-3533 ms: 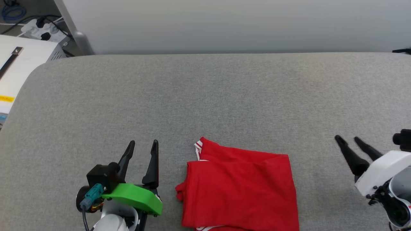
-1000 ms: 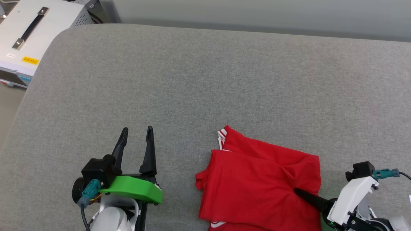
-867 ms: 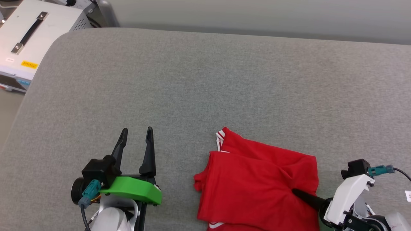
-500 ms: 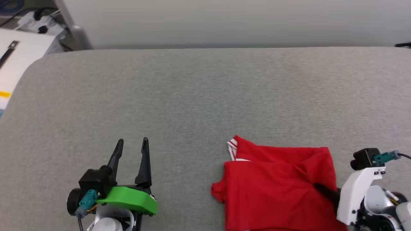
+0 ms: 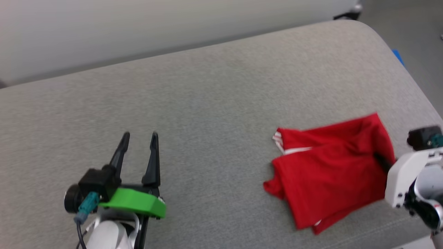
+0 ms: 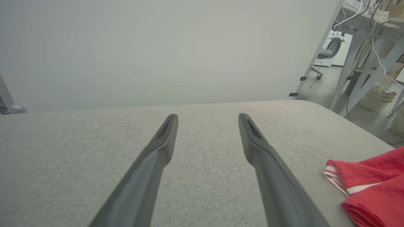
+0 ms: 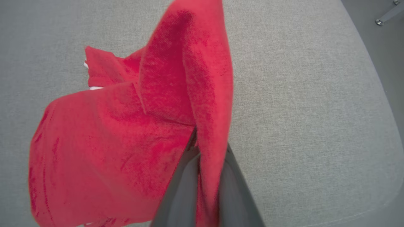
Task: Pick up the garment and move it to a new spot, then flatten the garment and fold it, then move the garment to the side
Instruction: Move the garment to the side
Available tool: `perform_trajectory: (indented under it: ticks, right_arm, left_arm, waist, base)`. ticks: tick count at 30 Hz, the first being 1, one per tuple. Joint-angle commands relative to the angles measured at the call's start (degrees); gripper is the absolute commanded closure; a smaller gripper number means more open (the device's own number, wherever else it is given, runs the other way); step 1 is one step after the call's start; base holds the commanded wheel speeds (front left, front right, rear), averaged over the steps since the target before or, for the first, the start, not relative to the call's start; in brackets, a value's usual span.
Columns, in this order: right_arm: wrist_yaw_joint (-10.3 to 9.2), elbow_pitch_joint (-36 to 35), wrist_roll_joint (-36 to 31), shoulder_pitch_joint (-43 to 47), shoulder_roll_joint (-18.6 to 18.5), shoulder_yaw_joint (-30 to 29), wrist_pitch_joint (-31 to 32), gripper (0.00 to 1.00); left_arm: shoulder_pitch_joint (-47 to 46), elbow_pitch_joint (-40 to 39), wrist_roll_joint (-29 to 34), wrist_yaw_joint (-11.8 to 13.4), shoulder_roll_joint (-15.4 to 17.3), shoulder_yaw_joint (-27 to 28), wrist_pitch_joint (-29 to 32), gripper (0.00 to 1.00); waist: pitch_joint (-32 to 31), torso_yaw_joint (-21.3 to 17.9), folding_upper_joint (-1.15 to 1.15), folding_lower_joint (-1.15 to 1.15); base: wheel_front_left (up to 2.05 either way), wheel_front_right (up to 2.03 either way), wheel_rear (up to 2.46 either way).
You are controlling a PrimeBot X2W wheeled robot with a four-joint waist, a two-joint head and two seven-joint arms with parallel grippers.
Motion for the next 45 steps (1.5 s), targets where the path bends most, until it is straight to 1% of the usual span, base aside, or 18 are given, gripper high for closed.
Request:
perform_trajectory:
  ticks: [1, 4, 6, 13, 19, 24, 25, 26, 27, 28, 29, 34, 37, 42, 45]
  right_arm:
    - [-0.05, 1.6, -1.5, -3.5, -0.2, -0.2, -2.6, 1.00]
    - [-0.05, 6.1, -3.8, -8.6, -1.2, -0.7, -7.4, 1.00]
    - [-0.05, 9.4, -5.6, -12.1, -2.1, -1.8, -10.1, 1.00]
    - [-0.05, 21.0, -10.8, -22.6, -5.0, -8.2, -18.1, 1.00]
    - [-0.05, 31.1, -12.1, -30.4, -7.6, -9.7, -24.1, 1.00]
    - [-0.05, 38.1, -13.2, -35.5, -8.3, -9.1, -28.8, 1.00]
    - [-0.05, 39.6, -13.7, -36.4, -8.3, -9.1, -29.9, 0.98]
    - [-0.05, 41.2, -14.2, -37.1, -8.2, -9.3, -30.8, 0.78]
    - [-0.05, 42.3, -14.7, -37.6, -8.1, -9.6, -31.7, 0.56]
    - [-0.05, 43.7, -15.6, -38.2, -8.1, -10.1, -32.9, 0.03]
    - [-0.05, 44.9, -16.3, -38.6, -8.1, -10.7, -33.8, 0.00]
    - [-0.05, 50.7, -21.5, -39.9, -8.3, -16.8, -39.3, 0.00]
    - [-0.05, 52.7, -24.1, -39.6, -8.3, -20.8, -41.2, 0.00]
    - [-0.05, 52.9, -27.9, -36.6, -8.5, -27.4, -43.2, 0.00]
    - [-0.05, 51.7, -29.4, -34.4, -8.1, -30.1, -43.7, 0.00]
  left_arm:
    - [-2.5, -0.9, 0.7, -0.4, 0.8, -0.2, 0.5, 0.00]
    - [-5.7, -2.4, 1.2, -0.6, 1.5, -0.6, 1.8, 0.00]
    - [-8.0, -4.0, 1.9, -0.7, 1.8, -1.1, 2.8, 0.00]
    - [-15.6, -8.5, 3.5, -1.2, 3.2, -2.2, 5.6, 0.00]
    - [-19.6, -11.4, 4.4, -1.1, 3.9, -2.5, 7.1, 0.00]
    - [-20.7, -12.1, 4.7, -1.2, 4.3, -3.0, 7.6, 0.00]
    - [-20.8, -12.1, 4.7, -1.2, 4.4, -3.1, 7.7, 0.00]
    - [-21.0, -12.1, 4.7, -1.2, 4.4, -3.3, 7.7, 0.00]
    - [-21.1, -12.1, 4.7, -1.2, 4.4, -3.3, 7.6, 0.00]
    - [-21.1, -12.0, 4.7, -1.2, 4.4, -3.4, 7.6, 0.00]
    - [-21.1, -11.9, 4.7, -1.2, 4.4, -3.5, 7.5, 0.00]
    - [-20.6, -10.9, 4.2, -1.0, 4.4, -3.5, 6.7, 0.00]
    - [-19.8, -10.0, 3.8, -0.9, 4.2, -3.5, 5.9, 0.00]
    - [-17.3, -7.6, 2.6, -0.5, 3.1, -3.7, 3.8, 0.00]
    - [-15.4, -6.1, 1.9, -0.2, 2.5, -3.7, 2.8, 0.00]
  waist:
    - [7.9, -7.9, 0.00, 0.00]
    - [12.0, -8.8, 0.00, 0.00]
    - [14.8, -8.8, 0.00, 0.00]
    - [24.4, -6.7, 0.00, 0.00]
    - [29.8, -4.3, 0.00, 0.00]
    - [31.9, -3.1, 0.00, 0.00]
    - [32.2, -2.9, 0.00, 0.00]
    - [32.4, -2.7, 0.00, 0.00]
    - [32.5, -2.6, 0.00, 0.00]
    - [32.4, -2.4, 0.00, 0.00]
    - [32.3, -2.3, 0.00, 0.00]
    - [30.6, -1.8, 0.00, 0.00]
    - [28.6, -1.4, 0.00, 0.00]
    - [23.3, 0.0, 0.00, 0.00]
    - [20.0, 1.0, 0.00, 0.00]
  base:
    - [0.00, 0.00, 0.00]
    - [0.00, 0.00, 0.00]
    - [0.00, 0.00, 0.00]
    - [0.00, 0.00, 0.00]
    - [0.00, 0.00, 0.00]
    - [0.00, 0.00, 0.00]
    - [0.00, 0.00, 0.00]
    - [0.00, 0.00, 0.00]
    - [0.00, 0.00, 0.00]
    - [0.00, 0.00, 0.00]
    - [0.00, 0.00, 0.00]
    - [0.00, 0.00, 0.00]
    - [0.00, 0.00, 0.00]
    - [0.00, 0.00, 0.00]
    - [0.00, 0.00, 0.00]
